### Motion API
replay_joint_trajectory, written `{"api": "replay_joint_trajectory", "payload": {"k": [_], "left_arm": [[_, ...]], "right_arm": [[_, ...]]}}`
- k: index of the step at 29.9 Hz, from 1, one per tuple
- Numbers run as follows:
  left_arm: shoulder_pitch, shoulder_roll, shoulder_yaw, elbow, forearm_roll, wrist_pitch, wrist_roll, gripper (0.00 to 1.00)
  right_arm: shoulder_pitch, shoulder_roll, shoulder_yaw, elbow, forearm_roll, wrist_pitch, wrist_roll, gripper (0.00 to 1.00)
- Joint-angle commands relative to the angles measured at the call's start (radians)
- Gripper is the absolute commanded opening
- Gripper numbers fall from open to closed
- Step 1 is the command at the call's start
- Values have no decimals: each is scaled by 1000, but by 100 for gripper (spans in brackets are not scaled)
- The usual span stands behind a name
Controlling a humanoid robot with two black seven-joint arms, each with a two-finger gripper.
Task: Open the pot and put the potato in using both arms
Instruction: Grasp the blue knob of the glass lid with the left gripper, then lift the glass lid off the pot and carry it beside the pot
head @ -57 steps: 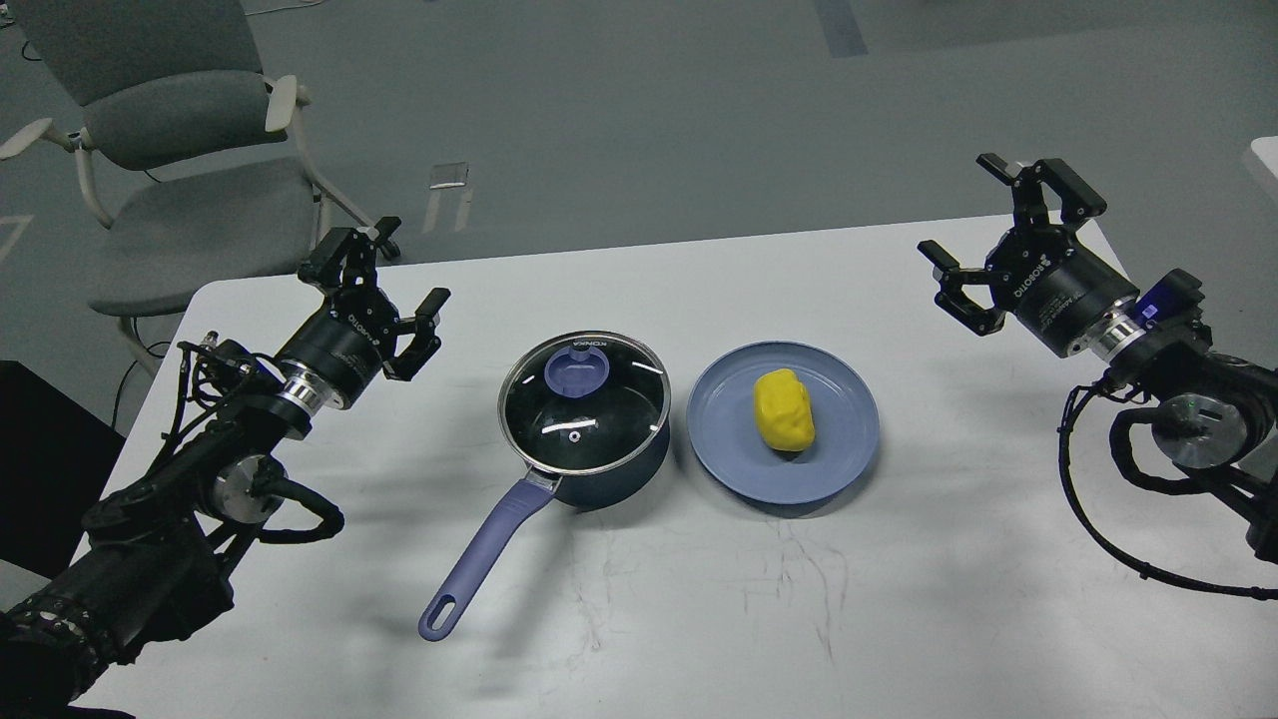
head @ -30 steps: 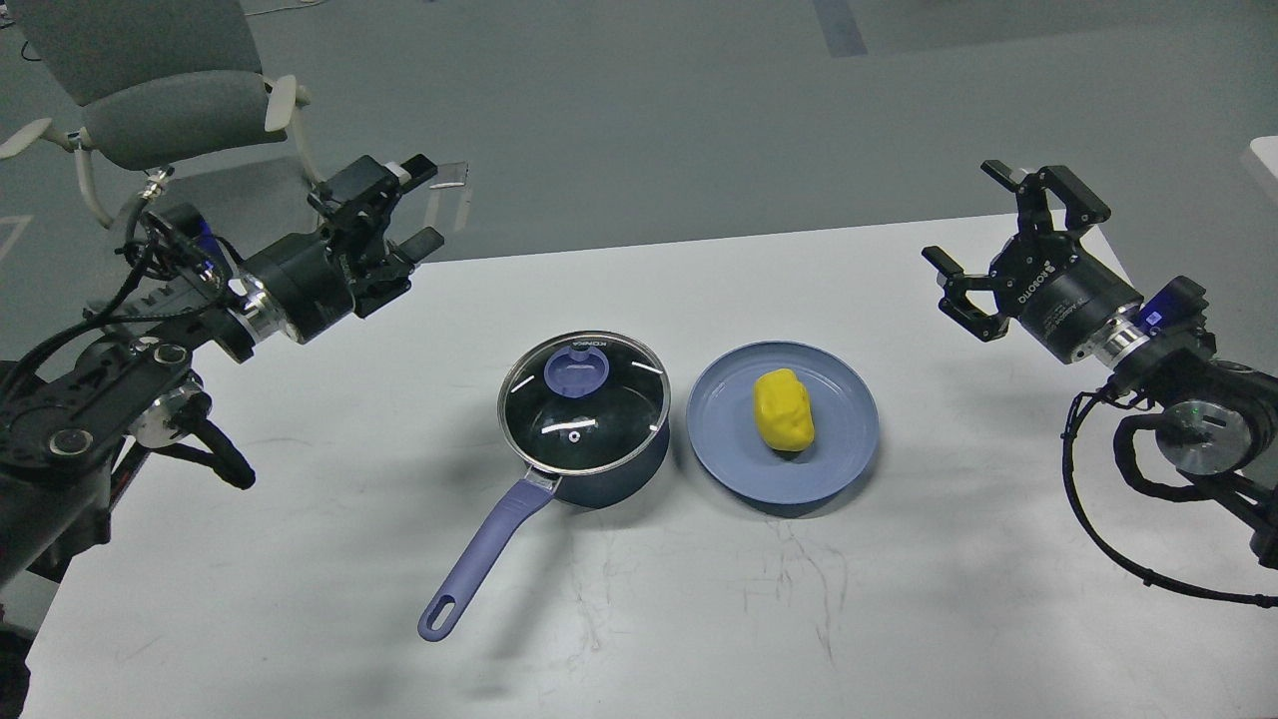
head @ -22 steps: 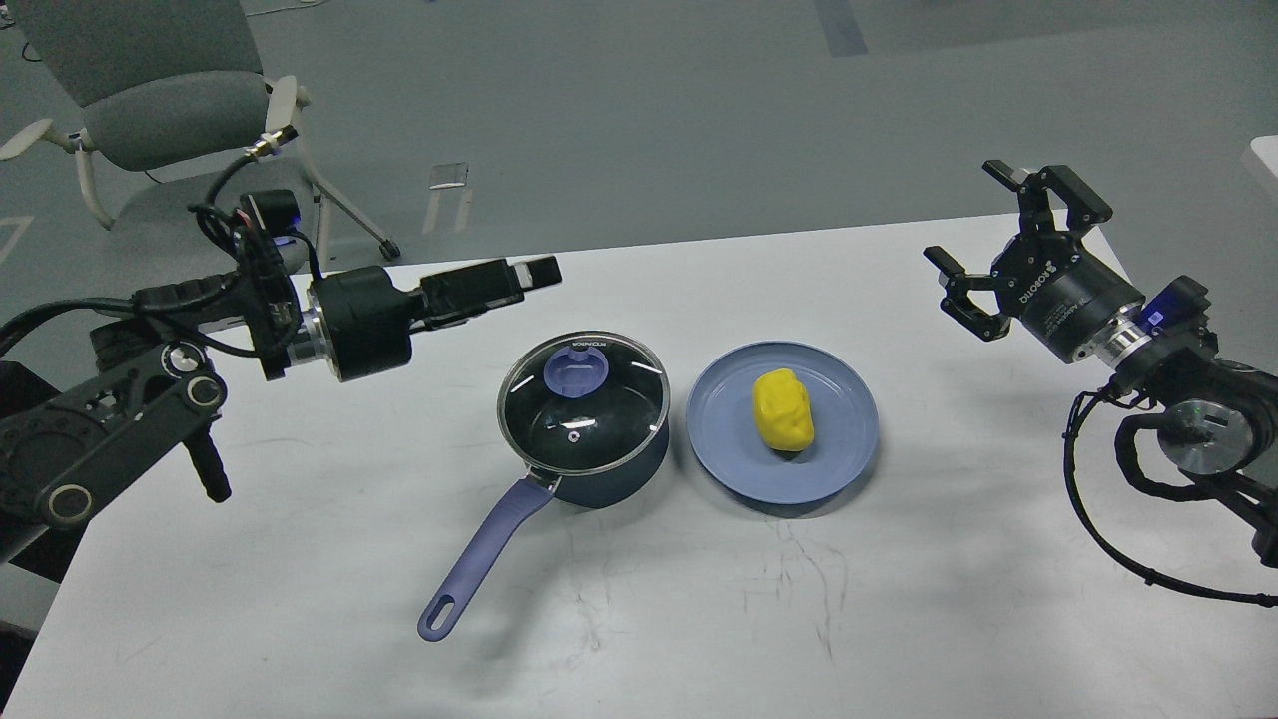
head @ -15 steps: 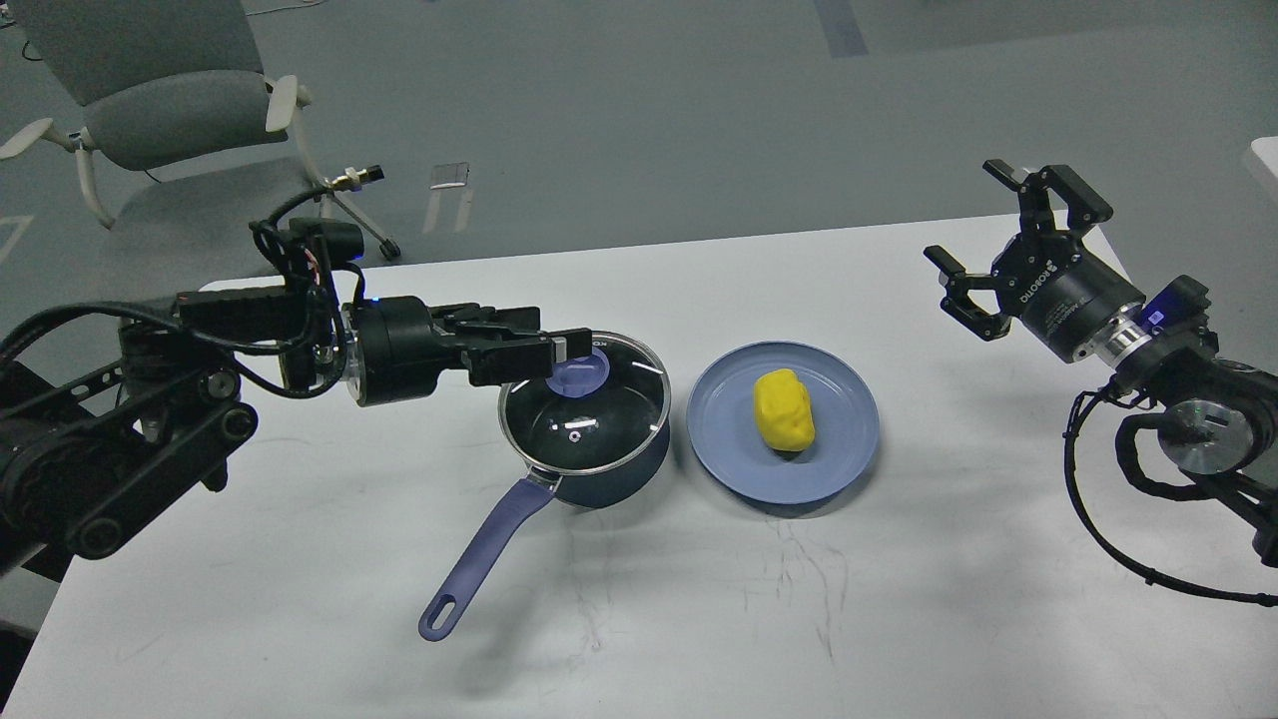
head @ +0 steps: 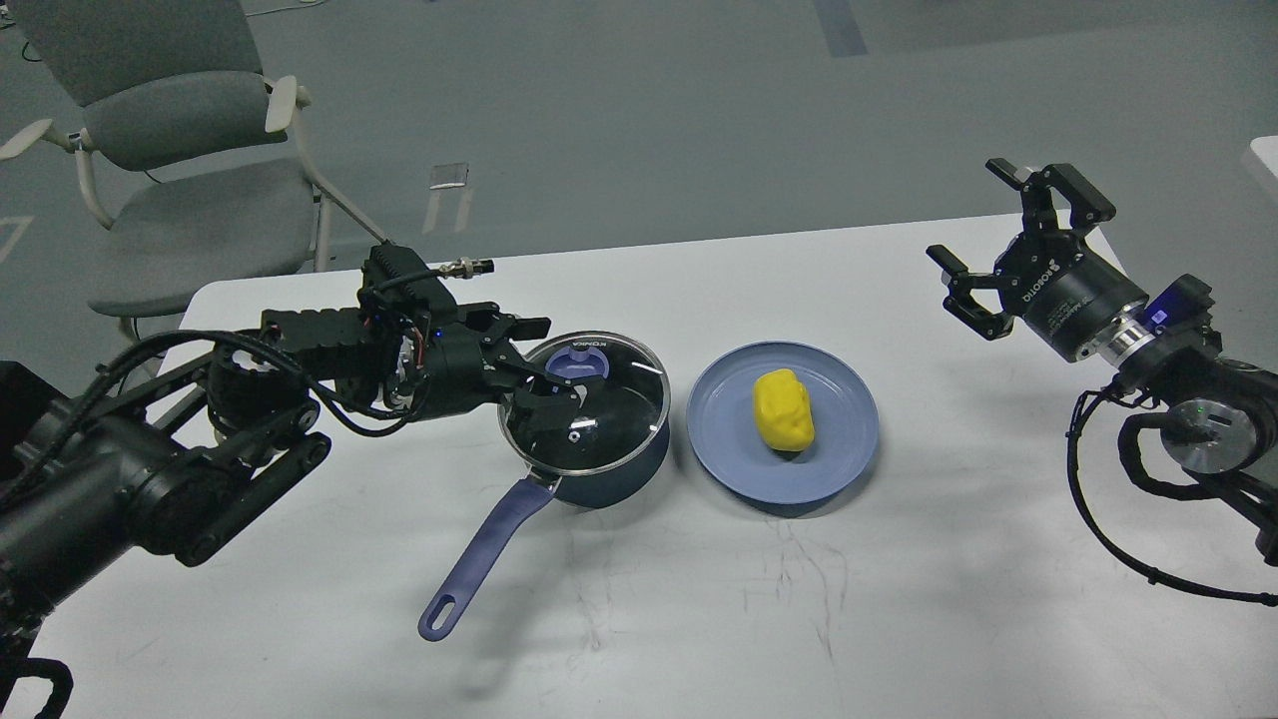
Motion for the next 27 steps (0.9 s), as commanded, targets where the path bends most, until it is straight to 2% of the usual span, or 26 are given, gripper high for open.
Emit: {"api": "replay_joint_trajectory", "payload": {"k": [1,8,12,13,15,17,19,20,23,27], "left_arm": [[15,-10,2,37,5,3,0,98],[17,-23,3,40,8,6,0,97],[17,-24,16,41,8,7,0,89],[17,-24,17,40,8,7,0,84],[15,-23,15,40,8,16,0,59],[17,-23,17,40,6,29,0,45],[17,-23,17,40,5,33,0,43],[17,-23,17,40,5,35,0,35],[15,-21,17,40,5,36,0,20],[9,-7,15,26,0,36,0,17]], "right_arm": [[-1,1,0,0,0,0,0,100],[-1,1,0,0,0,0,0,100],[-1,1,0,0,0,0,0,100],[-1,1,0,-2,0,0,0,100],[-1,1,0,0,0,0,0,100],[-1,1,0,0,0,0,0,100],[-1,1,0,0,0,0,0,100],[-1,1,0,0,0,0,0,100],[-1,1,0,-2,0,0,0,100],[0,1,0,0,0,0,0,100]]}}
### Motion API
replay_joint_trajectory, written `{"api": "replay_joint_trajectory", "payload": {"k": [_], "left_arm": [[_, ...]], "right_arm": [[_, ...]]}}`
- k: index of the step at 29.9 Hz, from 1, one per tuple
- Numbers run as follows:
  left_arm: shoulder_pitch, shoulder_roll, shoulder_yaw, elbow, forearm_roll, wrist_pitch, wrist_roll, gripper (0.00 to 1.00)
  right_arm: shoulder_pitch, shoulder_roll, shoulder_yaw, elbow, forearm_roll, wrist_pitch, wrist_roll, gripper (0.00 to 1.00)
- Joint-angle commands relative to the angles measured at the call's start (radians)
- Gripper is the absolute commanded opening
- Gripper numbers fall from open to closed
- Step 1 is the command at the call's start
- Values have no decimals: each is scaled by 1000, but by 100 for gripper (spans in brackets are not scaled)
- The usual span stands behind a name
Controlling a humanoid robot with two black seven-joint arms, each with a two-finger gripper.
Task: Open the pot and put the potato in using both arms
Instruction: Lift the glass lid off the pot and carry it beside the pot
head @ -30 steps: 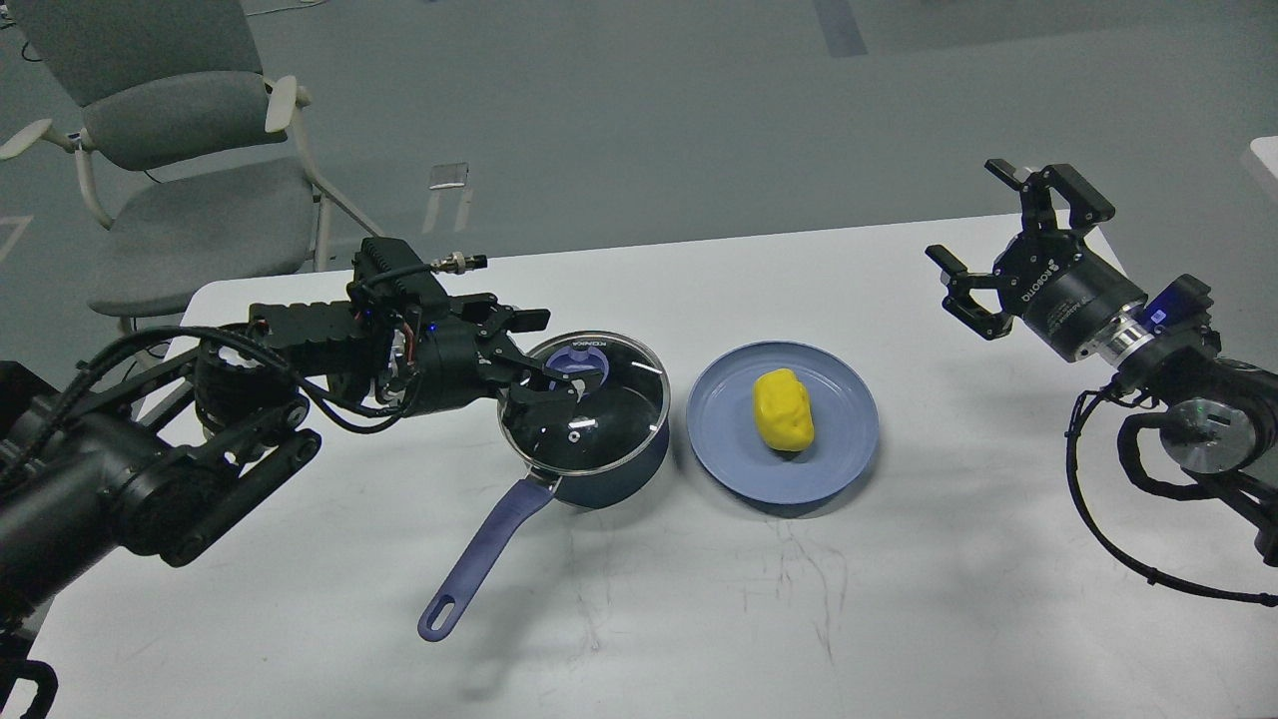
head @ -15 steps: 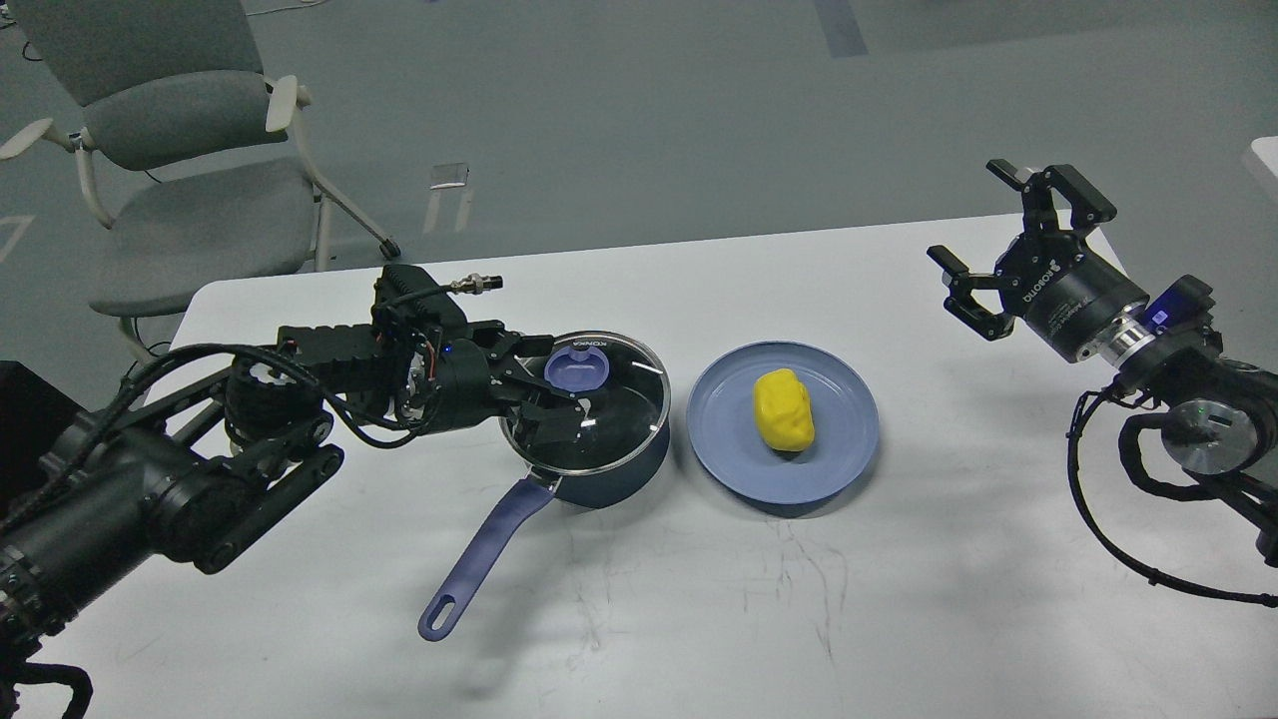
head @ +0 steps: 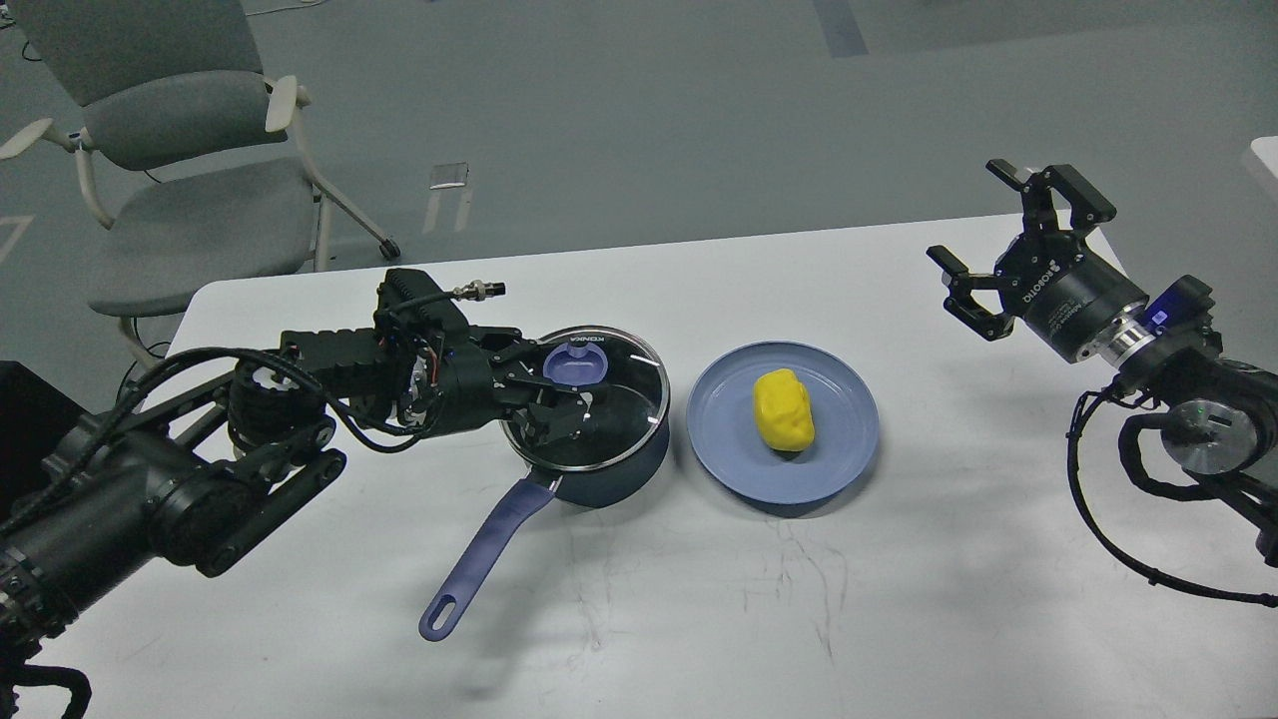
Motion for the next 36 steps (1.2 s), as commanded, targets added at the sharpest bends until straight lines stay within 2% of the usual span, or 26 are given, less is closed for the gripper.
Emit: {"api": "replay_joint_trajectory", "payload": {"k": [1,12,16,19,28,36], "left_arm": [[-13,17,-5,-17,-5,-1,0,17],[-47,270,0,-95,-53,4,0,18],[-18,381,56,-85,-93,83,0,18],[11,413,84,-75,-135,136,0,18],[141,400,84,72,-149,246,0,20],[177,340,93,199,-212,257,0,21]], "right_arm": [[1,0,0,0,0,0,0,100],[8,0,0,-1,0,0,0,100],[11,0,0,0,0,0,0,100],[11,0,0,-1,0,0,0,100],[8,0,0,0,0,0,0,100],[8,-2,0,-1,0,0,0,100]]}}
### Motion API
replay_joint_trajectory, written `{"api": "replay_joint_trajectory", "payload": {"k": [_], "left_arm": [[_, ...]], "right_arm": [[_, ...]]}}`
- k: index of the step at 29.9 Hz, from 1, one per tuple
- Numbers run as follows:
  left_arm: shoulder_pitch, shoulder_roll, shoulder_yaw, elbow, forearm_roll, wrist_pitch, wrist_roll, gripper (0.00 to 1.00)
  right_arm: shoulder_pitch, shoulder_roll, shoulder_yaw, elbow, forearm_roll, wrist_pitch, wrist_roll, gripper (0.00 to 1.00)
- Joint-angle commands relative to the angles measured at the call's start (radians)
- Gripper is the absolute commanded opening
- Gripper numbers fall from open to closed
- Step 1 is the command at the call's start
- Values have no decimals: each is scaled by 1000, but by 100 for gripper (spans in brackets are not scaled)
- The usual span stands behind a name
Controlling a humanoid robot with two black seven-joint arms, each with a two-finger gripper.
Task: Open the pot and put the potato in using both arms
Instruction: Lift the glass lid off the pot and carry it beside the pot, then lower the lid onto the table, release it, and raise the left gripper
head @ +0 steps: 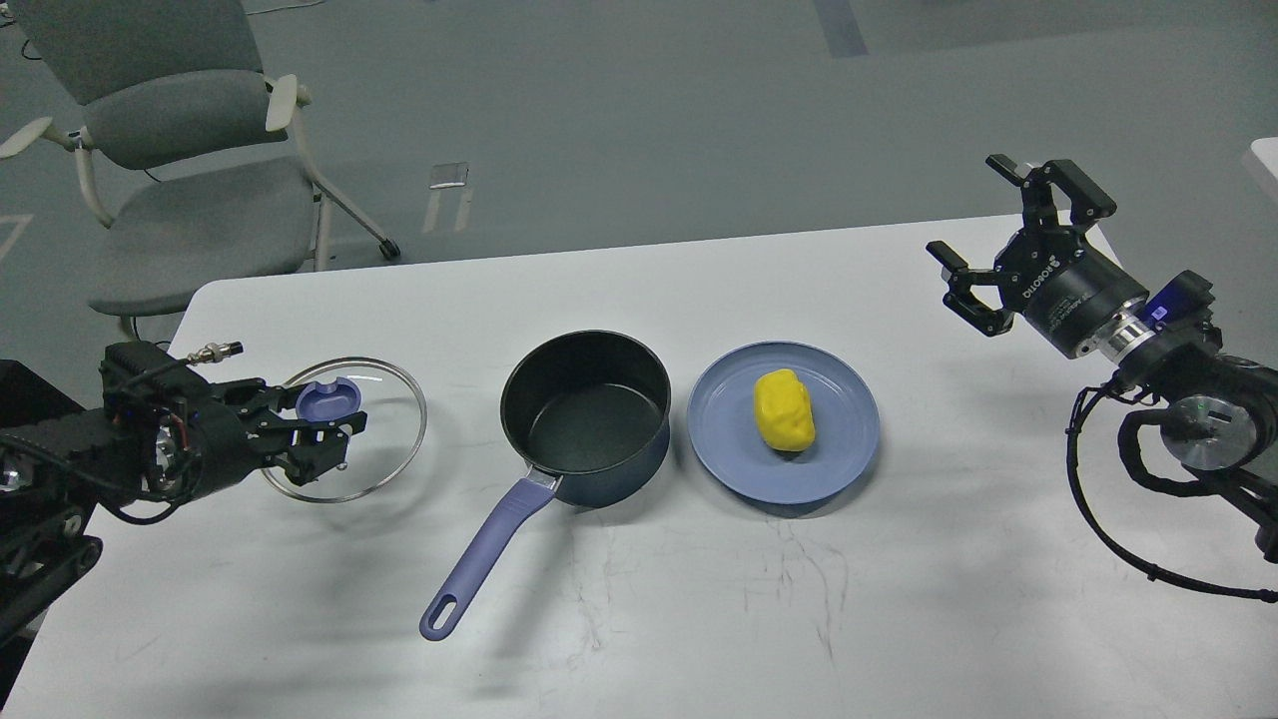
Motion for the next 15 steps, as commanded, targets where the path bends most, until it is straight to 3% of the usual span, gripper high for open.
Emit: {"api": "replay_joint_trajectory", "payload": {"k": [1,15], "left_arm": [[20,-29,9,50,-35,12,0,21],[43,-86,12,95,-36,32,0,29]], "right_arm": [[0,-1,0,0,0,0,0,100],[0,-1,0,0,0,0,0,100]]}}
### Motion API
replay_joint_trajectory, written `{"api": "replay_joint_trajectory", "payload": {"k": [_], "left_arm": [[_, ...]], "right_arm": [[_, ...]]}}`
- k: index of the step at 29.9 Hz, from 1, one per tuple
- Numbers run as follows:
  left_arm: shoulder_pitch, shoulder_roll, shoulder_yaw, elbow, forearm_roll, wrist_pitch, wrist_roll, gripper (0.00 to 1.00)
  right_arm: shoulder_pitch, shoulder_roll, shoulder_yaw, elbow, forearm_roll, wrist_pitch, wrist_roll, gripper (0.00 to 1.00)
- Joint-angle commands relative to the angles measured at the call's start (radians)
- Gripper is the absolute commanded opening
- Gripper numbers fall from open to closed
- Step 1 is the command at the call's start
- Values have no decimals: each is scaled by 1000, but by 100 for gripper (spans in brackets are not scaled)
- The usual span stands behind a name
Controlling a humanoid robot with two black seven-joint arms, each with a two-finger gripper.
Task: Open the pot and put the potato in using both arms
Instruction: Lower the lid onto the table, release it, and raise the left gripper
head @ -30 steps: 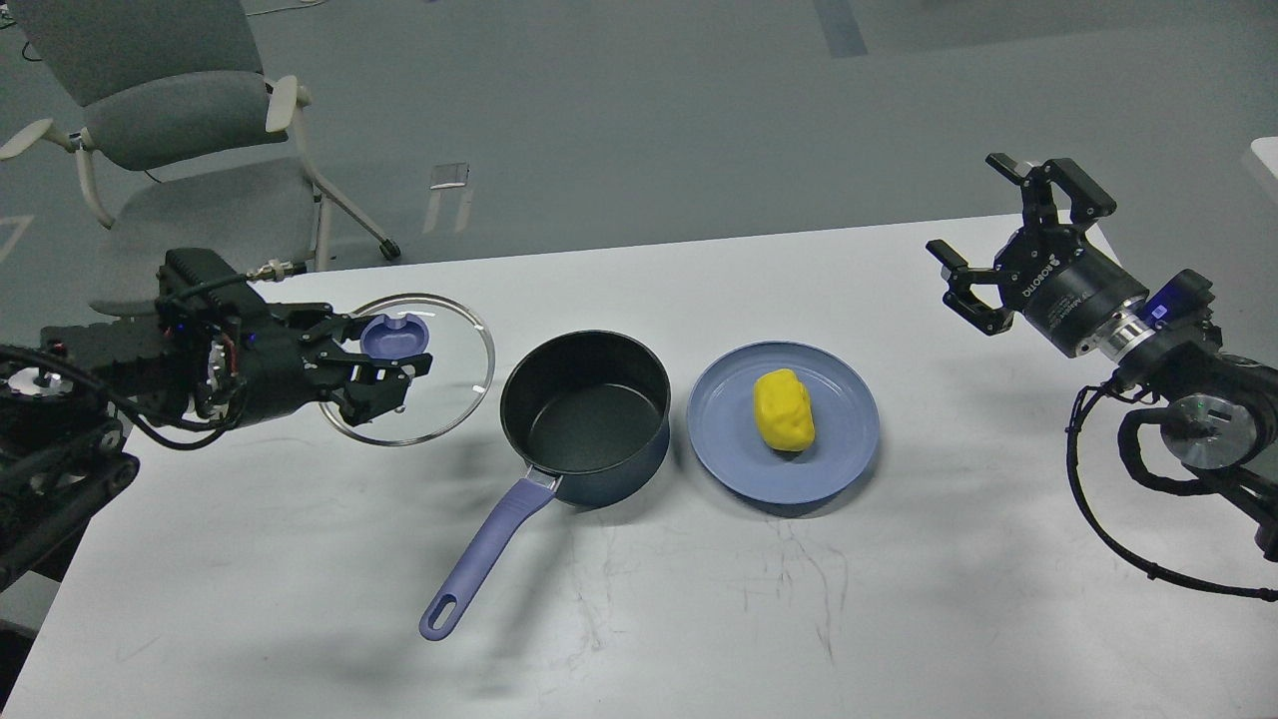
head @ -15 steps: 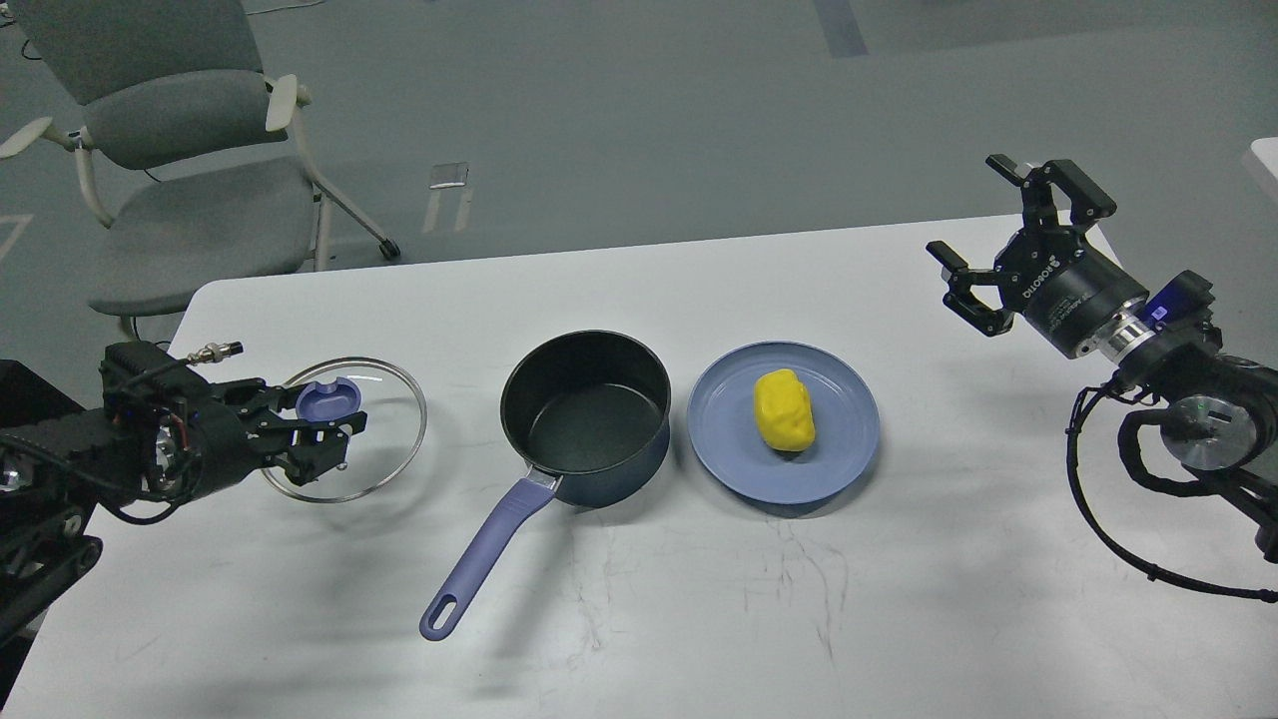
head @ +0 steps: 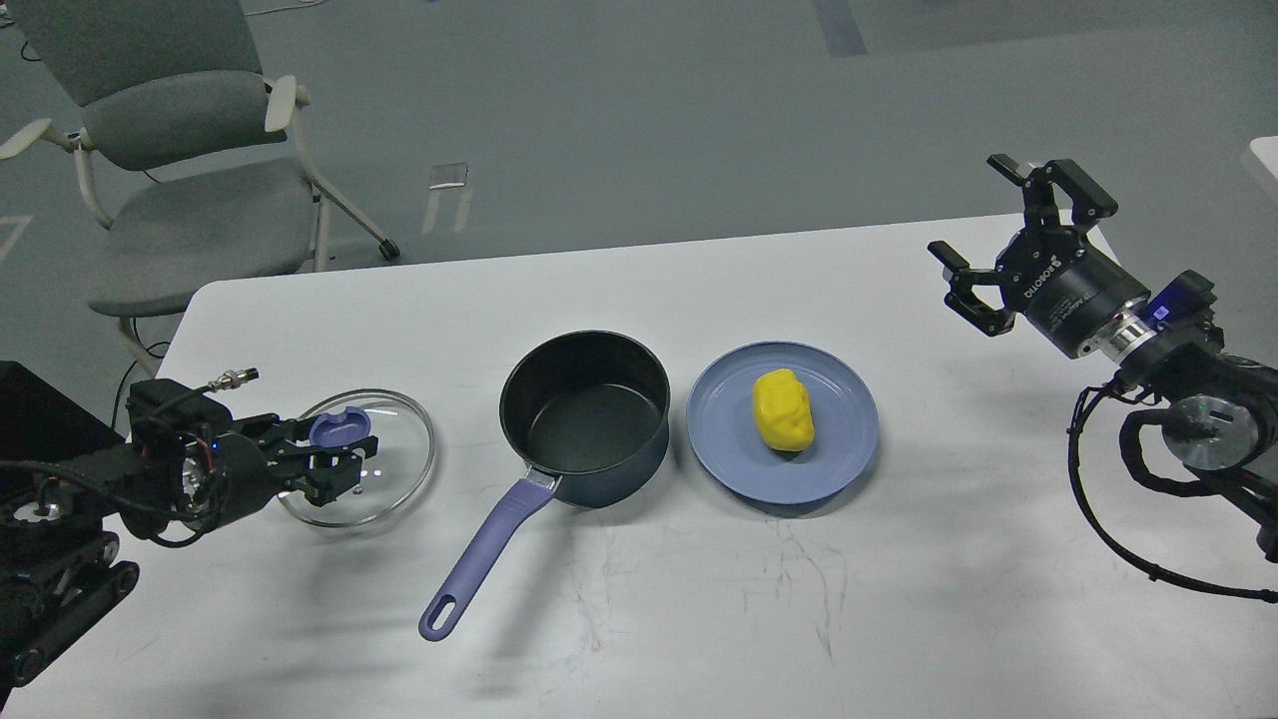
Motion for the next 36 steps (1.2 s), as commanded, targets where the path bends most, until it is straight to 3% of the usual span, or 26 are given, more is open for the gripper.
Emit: {"api": "replay_joint_trajectory", "payload": {"k": [1,5,12,19,27,30,36], "left_arm": [[2,-5,2,13,0,1,0,30],[2,-24,2,16,0,1,0,47],[16,-25,2,17,0,1,0,60],[16,-25,2,17,-6,-1,0,91],[3,-22,-1,8,-50,-4,0,96],[-26,-16,-5,-6,-188,-19,0,96],[-137,-11,-3,-52,-533,-149,0,96]], "right_arm": [[0,0,0,0,0,0,0,100],[0,0,0,0,0,0,0,100],[-1,-4,0,0,0,0,0,100],[-1,-7,0,0,1,0,0,100],[8,-19,0,3,0,0,0,100],[40,-71,-8,12,-50,0,0,100],[168,-153,-35,49,-331,0,0,100]]}}
